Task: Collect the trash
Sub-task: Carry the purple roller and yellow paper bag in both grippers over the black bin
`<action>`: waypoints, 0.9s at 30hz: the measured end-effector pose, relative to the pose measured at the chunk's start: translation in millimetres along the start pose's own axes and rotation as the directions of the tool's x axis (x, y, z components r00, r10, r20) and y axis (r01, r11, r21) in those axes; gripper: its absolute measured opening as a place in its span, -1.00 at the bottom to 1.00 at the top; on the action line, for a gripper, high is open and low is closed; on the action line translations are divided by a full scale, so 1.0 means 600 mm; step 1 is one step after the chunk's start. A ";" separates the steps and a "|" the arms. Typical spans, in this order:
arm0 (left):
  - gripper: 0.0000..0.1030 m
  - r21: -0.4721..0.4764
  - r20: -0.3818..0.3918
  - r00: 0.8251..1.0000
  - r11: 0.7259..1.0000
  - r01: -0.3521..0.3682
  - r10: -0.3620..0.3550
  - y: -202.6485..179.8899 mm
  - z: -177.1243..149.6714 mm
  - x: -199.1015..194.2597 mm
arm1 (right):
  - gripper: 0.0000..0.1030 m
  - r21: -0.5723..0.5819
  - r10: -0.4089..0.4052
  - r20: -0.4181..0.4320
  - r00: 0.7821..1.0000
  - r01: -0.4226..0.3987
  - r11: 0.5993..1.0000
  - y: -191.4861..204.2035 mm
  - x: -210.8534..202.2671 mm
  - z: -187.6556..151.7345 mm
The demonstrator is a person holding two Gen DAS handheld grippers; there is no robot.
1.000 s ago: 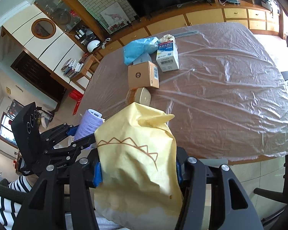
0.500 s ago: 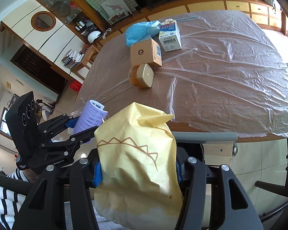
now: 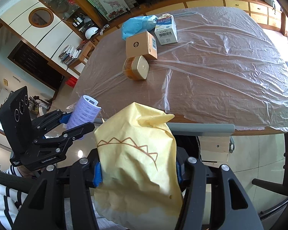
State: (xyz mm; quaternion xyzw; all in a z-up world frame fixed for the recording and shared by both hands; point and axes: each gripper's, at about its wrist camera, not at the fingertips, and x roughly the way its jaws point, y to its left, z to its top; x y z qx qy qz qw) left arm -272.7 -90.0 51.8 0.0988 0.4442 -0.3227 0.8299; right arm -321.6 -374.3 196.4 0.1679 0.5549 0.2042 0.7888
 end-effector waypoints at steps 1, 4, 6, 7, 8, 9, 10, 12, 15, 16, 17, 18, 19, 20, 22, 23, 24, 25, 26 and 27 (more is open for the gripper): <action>-0.13 0.004 -0.003 1.000 1.000 -0.001 0.001 -0.001 -0.002 0.000 | 0.03 -0.001 -0.001 -0.002 1.000 0.001 1.000 -0.001 0.001 -0.001; -0.13 0.008 -0.012 1.000 1.000 0.000 0.000 -0.005 -0.008 0.002 | 0.03 -0.003 -0.005 -0.011 1.000 0.005 1.000 -0.004 0.003 -0.005; -0.13 0.011 -0.020 1.000 1.000 0.001 -0.001 -0.008 -0.012 0.004 | 0.03 -0.007 -0.010 -0.018 1.000 0.010 1.000 -0.005 0.005 -0.008; -0.13 0.014 -0.023 1.000 1.000 0.001 0.000 -0.009 -0.014 0.004 | 0.03 -0.010 -0.014 -0.020 1.000 0.013 1.000 -0.005 0.006 -0.009; -0.13 0.017 -0.027 1.000 1.000 0.000 0.001 -0.011 -0.017 0.005 | 0.03 -0.013 -0.017 -0.022 1.000 0.017 1.000 -0.006 0.007 -0.011; -0.13 0.020 -0.031 1.000 1.000 0.000 0.001 -0.013 -0.019 0.006 | 0.03 -0.014 -0.019 -0.025 1.000 0.019 1.000 -0.006 0.008 -0.012; -0.13 0.021 -0.033 0.999 1.000 0.001 0.000 -0.014 -0.021 0.007 | 0.03 -0.014 -0.020 -0.026 0.999 0.020 1.000 -0.007 0.008 -0.014; -0.13 0.023 -0.039 0.999 1.000 0.001 0.000 -0.018 -0.024 0.009 | 0.03 -0.011 -0.023 -0.031 0.999 0.023 1.000 -0.010 0.010 -0.017; -0.13 0.025 -0.047 0.999 1.000 0.002 -0.001 -0.020 -0.029 0.010 | 0.03 -0.002 -0.027 -0.038 0.999 0.027 1.000 -0.016 0.013 -0.021; -0.13 0.027 -0.050 0.999 1.000 0.003 -0.002 -0.021 -0.030 0.011 | 0.03 0.000 -0.027 -0.040 0.999 0.027 1.000 -0.017 0.014 -0.022; -0.13 0.030 -0.051 0.999 1.000 0.003 -0.001 -0.023 -0.031 0.012 | 0.03 0.001 -0.027 -0.041 0.999 0.027 1.000 -0.018 0.014 -0.023; -0.13 0.036 -0.054 0.999 0.999 0.002 0.000 -0.024 -0.033 0.012 | 0.03 0.001 -0.029 -0.043 0.999 0.029 1.000 -0.019 0.015 -0.023; -0.13 0.041 -0.056 0.998 0.999 0.001 0.002 -0.026 -0.034 0.013 | 0.03 0.001 -0.031 -0.045 0.999 0.031 1.000 -0.020 0.016 -0.024; -0.13 0.043 -0.059 0.998 0.999 0.001 0.001 -0.026 -0.036 0.013 | 0.03 -0.001 -0.032 -0.046 0.998 0.032 1.000 -0.021 0.018 -0.024; -0.13 0.047 -0.067 0.998 0.999 0.006 -0.002 -0.027 -0.041 0.016 | 0.03 -0.006 -0.038 -0.050 0.998 0.038 0.999 -0.020 0.021 -0.025; -0.13 0.047 -0.070 0.998 0.999 0.007 -0.003 -0.027 -0.044 0.017 | 0.03 -0.011 -0.042 -0.054 0.998 0.041 0.999 -0.020 0.024 -0.025; -0.13 0.047 -0.074 0.997 0.999 0.009 -0.005 -0.026 -0.046 0.017 | 0.03 -0.015 -0.046 -0.056 0.997 0.045 0.999 -0.018 0.026 -0.026; -0.13 0.046 -0.079 0.997 0.999 0.011 -0.007 -0.026 -0.049 0.019 | 0.03 -0.018 -0.049 -0.057 0.997 0.048 0.999 -0.017 0.027 -0.027; -0.13 0.048 -0.084 0.996 0.999 0.012 -0.008 -0.026 -0.051 0.020 | 0.03 -0.025 -0.053 -0.060 0.997 0.052 0.998 -0.016 0.030 -0.027; -0.13 0.051 -0.088 0.996 0.999 0.013 -0.008 -0.027 -0.053 0.020 | 0.03 -0.030 -0.057 -0.063 0.996 0.056 0.998 -0.015 0.031 -0.028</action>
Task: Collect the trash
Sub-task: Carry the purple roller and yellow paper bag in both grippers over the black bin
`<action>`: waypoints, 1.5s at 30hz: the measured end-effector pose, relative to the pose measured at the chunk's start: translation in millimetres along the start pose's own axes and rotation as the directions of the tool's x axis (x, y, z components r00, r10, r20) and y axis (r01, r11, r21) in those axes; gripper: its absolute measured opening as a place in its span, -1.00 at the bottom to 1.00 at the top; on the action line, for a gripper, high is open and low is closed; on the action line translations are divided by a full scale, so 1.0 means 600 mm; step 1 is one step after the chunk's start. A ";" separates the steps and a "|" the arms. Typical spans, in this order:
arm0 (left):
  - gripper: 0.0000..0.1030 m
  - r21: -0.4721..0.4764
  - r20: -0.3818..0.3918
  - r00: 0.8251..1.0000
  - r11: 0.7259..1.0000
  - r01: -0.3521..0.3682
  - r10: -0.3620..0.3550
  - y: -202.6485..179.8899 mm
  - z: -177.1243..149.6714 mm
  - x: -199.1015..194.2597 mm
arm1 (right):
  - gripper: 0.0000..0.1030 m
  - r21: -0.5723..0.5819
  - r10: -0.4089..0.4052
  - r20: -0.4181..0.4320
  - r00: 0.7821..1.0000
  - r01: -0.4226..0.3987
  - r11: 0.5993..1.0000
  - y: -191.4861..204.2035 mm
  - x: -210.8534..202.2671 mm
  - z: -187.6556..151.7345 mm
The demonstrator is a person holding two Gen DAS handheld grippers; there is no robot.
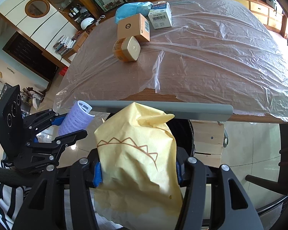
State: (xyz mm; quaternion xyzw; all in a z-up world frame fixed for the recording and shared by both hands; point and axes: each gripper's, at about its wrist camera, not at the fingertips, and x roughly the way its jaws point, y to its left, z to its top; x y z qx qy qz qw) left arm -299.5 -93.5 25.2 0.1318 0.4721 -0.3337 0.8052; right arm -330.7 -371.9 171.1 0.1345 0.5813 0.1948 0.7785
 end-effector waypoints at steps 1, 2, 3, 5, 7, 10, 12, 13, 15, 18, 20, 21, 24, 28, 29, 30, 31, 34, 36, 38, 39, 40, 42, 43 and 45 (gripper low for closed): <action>-0.13 0.004 -0.003 1.000 1.000 0.000 0.000 0.000 -0.001 0.000 | 0.03 -0.003 -0.002 -0.001 1.000 0.002 1.000 0.000 0.002 -0.001; -0.13 0.007 -0.006 1.000 1.000 0.000 0.000 -0.001 -0.003 0.001 | 0.03 -0.010 -0.004 -0.005 1.000 0.004 1.000 0.001 0.004 -0.002; -0.13 0.012 -0.011 1.000 1.000 0.000 0.000 -0.001 -0.005 0.002 | 0.03 -0.016 -0.005 -0.009 1.000 0.005 1.000 0.003 0.006 -0.002; -0.13 0.016 -0.017 1.000 1.000 0.000 0.000 -0.002 -0.009 0.003 | 0.03 -0.025 -0.008 -0.018 1.000 0.008 1.000 0.005 0.010 -0.005; -0.13 0.015 -0.026 1.000 1.000 0.003 -0.002 0.000 -0.012 0.007 | 0.03 -0.036 -0.014 -0.029 0.999 0.013 0.999 0.007 0.016 -0.010; -0.13 0.020 -0.040 0.999 1.000 0.009 -0.008 -0.001 -0.017 0.011 | 0.03 -0.055 -0.022 -0.049 0.999 0.019 0.998 0.010 0.024 -0.013; -0.13 0.023 -0.050 0.999 1.000 0.012 -0.011 -0.002 -0.020 0.015 | 0.03 -0.069 -0.032 -0.064 0.997 0.027 0.997 0.012 0.031 -0.016; -0.13 0.024 -0.057 0.998 1.000 0.016 -0.015 -0.003 -0.022 0.018 | 0.03 -0.073 -0.037 -0.072 0.997 0.032 0.997 0.012 0.035 -0.018; -0.13 0.029 -0.068 0.998 0.999 0.018 -0.016 -0.004 -0.025 0.023 | 0.03 -0.077 -0.041 -0.088 0.995 0.034 0.996 0.010 0.043 -0.020; -0.13 0.040 -0.086 0.996 0.999 0.019 -0.015 -0.006 -0.028 0.032 | 0.03 -0.087 -0.052 -0.105 0.993 0.043 0.995 0.010 0.054 -0.022; -0.13 0.049 -0.100 0.995 0.999 0.017 -0.012 -0.008 -0.031 0.039 | 0.03 -0.094 -0.058 -0.111 0.992 0.048 0.994 0.011 0.060 -0.024; -0.13 0.053 -0.105 0.994 0.998 0.016 -0.010 -0.010 -0.033 0.043 | 0.03 -0.098 -0.061 -0.116 0.991 0.050 0.994 0.011 0.064 -0.024; -0.13 0.062 -0.126 0.992 0.998 0.015 -0.007 -0.013 -0.039 0.056 | 0.03 -0.112 -0.072 -0.127 0.989 0.058 0.992 0.015 0.075 -0.025; -0.13 0.068 -0.149 0.989 0.998 0.014 -0.004 -0.014 -0.044 0.070 | 0.03 -0.131 -0.091 -0.142 0.986 0.072 0.989 0.021 0.090 -0.026; -0.13 0.070 -0.153 0.988 0.997 0.013 -0.002 -0.014 -0.046 0.073 | 0.03 -0.138 -0.099 -0.142 0.985 0.080 0.987 0.022 0.095 -0.026; -0.13 0.073 -0.160 0.987 0.997 0.012 0.000 -0.015 -0.047 0.077 | 0.03 -0.139 -0.103 -0.141 0.985 0.084 0.987 0.023 0.098 -0.025; -0.13 0.075 -0.164 0.986 0.997 0.011 0.002 -0.015 -0.049 0.080 | 0.03 -0.138 -0.105 -0.138 0.985 0.086 0.987 0.023 0.101 -0.024; -0.13 0.076 -0.176 0.984 0.997 0.007 0.007 -0.014 -0.050 0.091 | 0.03 -0.134 -0.109 -0.135 0.985 0.091 0.987 0.023 0.112 -0.018; -0.13 0.076 -0.184 0.983 0.997 0.004 0.010 -0.018 -0.049 0.100 | 0.03 -0.140 -0.119 -0.134 0.984 0.100 0.985 0.025 0.120 -0.015; -0.13 0.081 -0.188 0.982 0.997 0.000 0.015 -0.020 -0.049 0.105 | 0.03 -0.150 -0.132 -0.131 0.982 0.112 0.982 0.028 0.127 -0.013; -0.13 0.083 -0.192 0.981 0.997 -0.001 0.017 -0.020 -0.049 0.108 | 0.03 -0.152 -0.135 -0.131 0.982 0.115 0.982 0.029 0.128 -0.012; -0.14 0.082 -0.195 0.981 0.997 -0.002 0.018 -0.020 -0.049 0.111 | 0.03 -0.150 -0.135 -0.133 0.982 0.115 0.982 0.028 0.130 -0.011; -0.13 0.082 -0.199 0.980 0.997 -0.005 0.022 -0.020 -0.048 0.116 | 0.03 -0.148 -0.140 -0.133 0.981 0.120 0.982 0.027 0.136 -0.010; -0.13 0.081 -0.202 0.979 0.997 -0.007 0.023 -0.020 -0.047 0.120 | 0.03 -0.149 -0.143 -0.135 0.980 0.122 0.981 0.026 0.139 -0.010; -0.14 0.081 -0.207 0.978 0.997 -0.009 0.025 -0.022 -0.048 0.124 | 0.03 -0.152 -0.154 -0.142 0.978 0.132 0.979 0.025 0.145 -0.011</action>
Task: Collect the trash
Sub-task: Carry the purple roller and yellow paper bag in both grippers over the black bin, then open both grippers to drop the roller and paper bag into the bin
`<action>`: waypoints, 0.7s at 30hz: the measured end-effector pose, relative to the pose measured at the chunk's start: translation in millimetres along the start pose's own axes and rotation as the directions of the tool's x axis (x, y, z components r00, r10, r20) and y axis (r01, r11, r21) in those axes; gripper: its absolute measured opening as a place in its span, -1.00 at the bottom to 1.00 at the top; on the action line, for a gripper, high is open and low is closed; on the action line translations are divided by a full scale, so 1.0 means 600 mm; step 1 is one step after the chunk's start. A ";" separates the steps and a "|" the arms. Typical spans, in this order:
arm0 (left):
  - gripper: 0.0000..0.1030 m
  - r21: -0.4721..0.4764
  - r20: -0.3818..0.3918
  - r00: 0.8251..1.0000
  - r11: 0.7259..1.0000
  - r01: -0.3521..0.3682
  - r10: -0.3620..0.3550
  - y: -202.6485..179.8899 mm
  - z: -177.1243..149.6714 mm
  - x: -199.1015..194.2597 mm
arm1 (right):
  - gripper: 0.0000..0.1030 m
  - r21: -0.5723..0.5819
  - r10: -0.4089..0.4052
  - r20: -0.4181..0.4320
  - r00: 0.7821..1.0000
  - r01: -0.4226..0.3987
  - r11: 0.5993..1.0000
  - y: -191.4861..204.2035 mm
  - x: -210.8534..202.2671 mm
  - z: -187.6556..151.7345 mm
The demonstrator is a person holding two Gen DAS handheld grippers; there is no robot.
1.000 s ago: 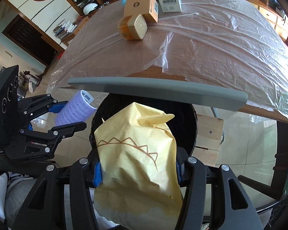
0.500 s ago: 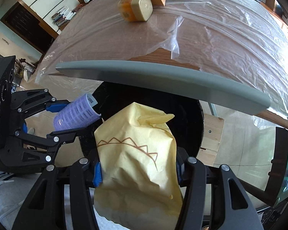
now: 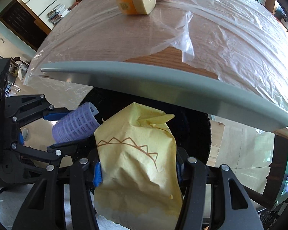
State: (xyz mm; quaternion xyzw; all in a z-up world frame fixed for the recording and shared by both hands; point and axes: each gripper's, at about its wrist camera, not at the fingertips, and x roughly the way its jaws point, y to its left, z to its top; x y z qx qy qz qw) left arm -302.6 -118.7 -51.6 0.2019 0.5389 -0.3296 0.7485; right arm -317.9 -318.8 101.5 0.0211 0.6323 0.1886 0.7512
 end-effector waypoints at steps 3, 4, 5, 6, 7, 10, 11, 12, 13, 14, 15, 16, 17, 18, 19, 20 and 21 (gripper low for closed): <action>-0.14 0.006 -0.009 1.000 1.000 -0.002 0.002 -0.009 -0.001 0.006 | 0.03 0.007 -0.014 -0.009 1.000 0.014 1.000 -0.001 0.004 -0.001; -0.14 0.009 -0.012 1.000 1.000 -0.004 0.004 -0.010 -0.001 0.009 | 0.04 0.013 -0.017 -0.012 1.000 0.018 1.000 0.001 0.005 0.000; -0.14 0.011 -0.015 1.000 1.000 -0.006 0.006 -0.010 -0.001 0.009 | 0.04 0.025 -0.019 -0.017 1.000 0.020 1.000 -0.003 0.006 -0.001; -0.14 0.014 -0.019 1.000 1.000 -0.006 0.006 -0.012 0.001 0.013 | 0.04 0.032 -0.020 -0.020 1.000 0.021 0.999 -0.003 0.008 0.001; -0.13 0.015 -0.019 1.000 1.000 -0.005 0.005 -0.011 0.002 0.013 | 0.09 0.042 -0.022 -0.021 1.000 0.023 0.999 -0.005 0.009 0.001; 0.38 -0.004 -0.016 1.000 1.000 -0.003 0.003 -0.010 0.006 0.010 | 0.39 0.090 -0.012 -0.023 1.000 0.014 0.996 -0.014 0.007 0.003; 0.47 -0.016 -0.005 1.000 1.000 -0.011 0.010 -0.010 0.007 0.006 | 0.49 0.110 -0.012 -0.024 1.000 0.015 0.994 -0.019 0.004 0.005; 0.55 -0.021 0.005 1.000 1.000 -0.007 0.007 -0.010 0.006 0.002 | 0.50 0.123 -0.017 -0.023 1.000 0.020 0.992 -0.022 -0.001 0.003; 0.55 -0.027 0.009 1.000 1.000 0.003 -0.003 -0.010 0.006 -0.003 | 0.51 0.130 -0.017 -0.021 1.000 0.019 0.991 -0.025 -0.006 0.001; 0.55 -0.033 0.005 1.000 0.999 0.008 -0.008 -0.010 0.005 -0.006 | 0.51 0.138 -0.014 -0.019 1.000 0.017 0.990 -0.028 -0.013 -0.002; 0.55 -0.040 0.001 1.000 0.999 0.004 -0.004 -0.010 0.003 -0.011 | 0.51 0.154 -0.014 -0.012 1.000 0.015 0.988 -0.031 -0.026 -0.008; 0.55 -0.045 0.006 1.000 0.999 0.002 -0.002 -0.009 0.001 -0.019 | 0.51 0.162 -0.011 -0.004 1.000 0.011 0.987 -0.032 -0.033 -0.012; 0.55 -0.052 0.019 1.000 0.999 0.003 -0.002 -0.008 0.000 -0.029 | 0.51 0.166 -0.006 0.009 1.000 0.004 0.986 -0.032 -0.045 -0.016; 0.55 -0.065 0.043 0.999 0.998 0.007 -0.005 -0.008 -0.002 -0.047 | 0.51 0.166 -0.017 0.036 0.999 0.011 0.986 -0.030 -0.066 -0.019; 0.55 -0.080 0.073 0.997 0.997 0.017 -0.011 -0.007 -0.002 -0.068 | 0.51 0.161 -0.032 0.064 0.997 0.021 0.987 -0.027 -0.085 -0.019; 0.55 -0.089 0.099 0.995 0.996 0.023 -0.014 -0.005 -0.002 -0.085 | 0.51 0.150 -0.042 0.100 0.994 0.027 0.988 -0.021 -0.107 -0.018; 0.55 -0.097 0.143 0.990 0.995 0.022 -0.008 -0.006 0.001 -0.112 | 0.52 0.132 -0.060 0.162 0.985 0.039 0.991 -0.012 -0.140 -0.014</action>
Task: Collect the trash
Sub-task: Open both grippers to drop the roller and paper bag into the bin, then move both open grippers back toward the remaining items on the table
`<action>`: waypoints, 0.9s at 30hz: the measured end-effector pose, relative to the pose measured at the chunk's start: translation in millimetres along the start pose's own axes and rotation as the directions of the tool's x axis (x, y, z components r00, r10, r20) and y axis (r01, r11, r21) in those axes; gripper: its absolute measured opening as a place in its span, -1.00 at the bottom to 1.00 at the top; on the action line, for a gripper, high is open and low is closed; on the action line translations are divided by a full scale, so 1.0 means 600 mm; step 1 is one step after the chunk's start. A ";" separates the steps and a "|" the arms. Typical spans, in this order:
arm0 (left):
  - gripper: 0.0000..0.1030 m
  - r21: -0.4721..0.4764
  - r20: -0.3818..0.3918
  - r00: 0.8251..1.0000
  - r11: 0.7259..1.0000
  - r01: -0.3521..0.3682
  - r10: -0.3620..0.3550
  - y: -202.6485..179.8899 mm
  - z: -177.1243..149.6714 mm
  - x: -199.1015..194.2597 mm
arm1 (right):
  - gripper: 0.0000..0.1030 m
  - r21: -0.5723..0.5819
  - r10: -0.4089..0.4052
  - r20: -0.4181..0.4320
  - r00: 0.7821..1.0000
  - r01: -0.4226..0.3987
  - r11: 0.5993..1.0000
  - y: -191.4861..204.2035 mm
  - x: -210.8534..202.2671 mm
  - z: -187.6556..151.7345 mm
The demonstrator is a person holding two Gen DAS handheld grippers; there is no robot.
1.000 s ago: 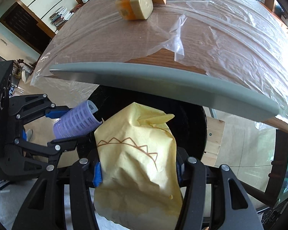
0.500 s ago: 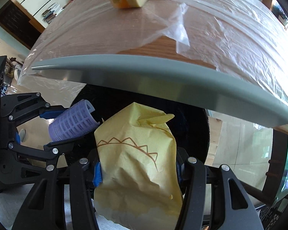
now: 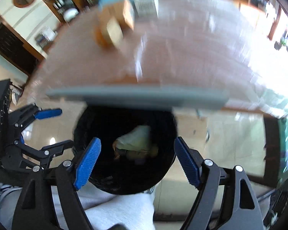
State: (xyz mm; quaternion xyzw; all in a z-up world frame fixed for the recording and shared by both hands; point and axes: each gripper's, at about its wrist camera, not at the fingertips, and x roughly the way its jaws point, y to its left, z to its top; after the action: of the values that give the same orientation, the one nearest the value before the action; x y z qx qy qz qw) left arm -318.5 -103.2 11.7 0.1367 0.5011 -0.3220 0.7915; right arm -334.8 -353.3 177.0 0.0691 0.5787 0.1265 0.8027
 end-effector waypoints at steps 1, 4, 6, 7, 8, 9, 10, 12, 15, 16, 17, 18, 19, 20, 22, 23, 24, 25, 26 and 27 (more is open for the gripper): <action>0.56 -0.001 0.032 0.999 1.000 -0.012 0.012 0.001 0.008 -0.015 | 0.58 -0.011 -0.013 0.035 0.999 0.013 1.000 0.002 -0.017 0.005; 0.89 -0.009 0.177 0.978 0.994 -0.111 0.111 -0.002 0.036 -0.071 | 0.92 -0.056 -0.057 0.219 0.974 0.071 0.996 0.025 -0.080 0.044; 0.95 -0.037 0.252 0.955 0.987 -0.154 0.158 0.001 0.056 -0.095 | 0.92 -0.071 -0.060 0.328 0.943 0.088 0.994 0.038 -0.106 0.076; 0.96 -0.055 0.274 0.945 0.984 -0.167 0.176 0.007 0.067 -0.101 | 0.92 -0.072 -0.059 0.347 0.936 0.089 0.993 0.042 -0.110 0.090; 0.96 -0.070 0.283 0.941 0.982 -0.173 0.186 0.020 0.074 -0.105 | 0.92 -0.070 -0.052 0.371 0.927 0.083 0.994 0.049 -0.112 0.111; 0.96 -0.095 0.293 0.934 0.979 -0.182 0.202 0.025 0.084 -0.106 | 0.92 -0.067 -0.042 0.380 0.924 0.073 0.995 0.048 -0.111 0.128; 0.96 -0.109 0.298 0.932 0.977 -0.184 0.208 0.031 0.088 -0.104 | 0.92 -0.065 -0.021 0.382 0.924 0.050 0.997 0.048 -0.108 0.148; 0.96 -0.134 0.292 0.931 0.973 -0.186 0.219 0.041 0.096 -0.095 | 0.92 -0.056 0.001 0.375 0.927 0.021 0.998 0.049 -0.097 0.177; 0.96 -0.149 0.275 0.927 0.963 -0.222 0.257 0.049 0.102 -0.084 | 0.92 -0.032 0.007 0.372 0.928 0.006 0.999 0.046 -0.086 0.202; 0.96 -0.148 0.267 0.927 0.962 -0.230 0.263 0.050 0.104 -0.080 | 0.92 -0.027 0.008 0.365 0.931 0.003 1.000 0.046 -0.079 0.214; 0.96 -0.145 0.263 0.927 0.961 -0.236 0.267 0.047 0.104 -0.079 | 0.92 -0.024 0.007 0.360 0.933 0.001 1.000 0.045 -0.077 0.217; 0.96 -0.138 0.260 0.926 0.960 -0.245 0.274 0.042 0.106 -0.077 | 0.92 -0.019 0.008 0.352 0.936 -0.001 1.000 0.043 -0.071 0.229; 0.96 -0.132 0.261 0.924 0.959 -0.252 0.279 0.041 0.107 -0.076 | 0.92 -0.018 0.008 0.350 0.937 -0.002 1.000 0.041 -0.070 0.230; 0.96 -0.127 0.261 0.924 0.959 -0.255 0.281 0.044 0.108 -0.075 | 0.92 -0.019 0.006 0.352 0.936 0.000 1.000 0.040 -0.068 0.238; 0.96 -0.125 0.262 0.924 0.959 -0.253 0.278 0.053 0.114 -0.072 | 0.92 -0.022 0.001 0.360 0.933 0.008 1.000 0.038 -0.068 0.238; 0.96 -0.128 0.259 0.925 0.959 -0.251 0.277 0.054 0.115 -0.071 | 0.92 -0.023 -0.001 0.361 0.932 0.010 1.000 0.038 -0.067 0.242; 0.96 -0.132 0.253 0.928 0.960 -0.248 0.274 0.056 0.116 -0.068 | 0.92 -0.022 -0.004 0.362 0.932 0.013 1.000 0.036 -0.064 0.247; 0.96 -0.136 0.246 0.930 0.960 -0.246 0.273 0.058 0.117 -0.065 | 0.92 -0.023 -0.002 0.363 0.932 0.012 1.000 0.036 -0.063 0.250; 0.96 -0.137 0.243 0.931 0.960 -0.245 0.272 0.058 0.119 -0.064 | 0.92 -0.023 -0.001 0.362 0.932 0.010 1.000 0.035 -0.061 0.255; 0.96 -0.140 0.241 0.932 0.960 -0.242 0.270 0.060 0.120 -0.062 | 0.92 -0.023 0.000 0.362 0.932 0.009 1.000 0.035 -0.061 0.254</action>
State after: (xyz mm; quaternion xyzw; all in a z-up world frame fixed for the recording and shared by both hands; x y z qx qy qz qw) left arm -255.2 -101.2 73.7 0.1149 0.3885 -0.2037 0.8913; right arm -203.7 -338.2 264.5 0.0801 0.4194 0.1168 0.8967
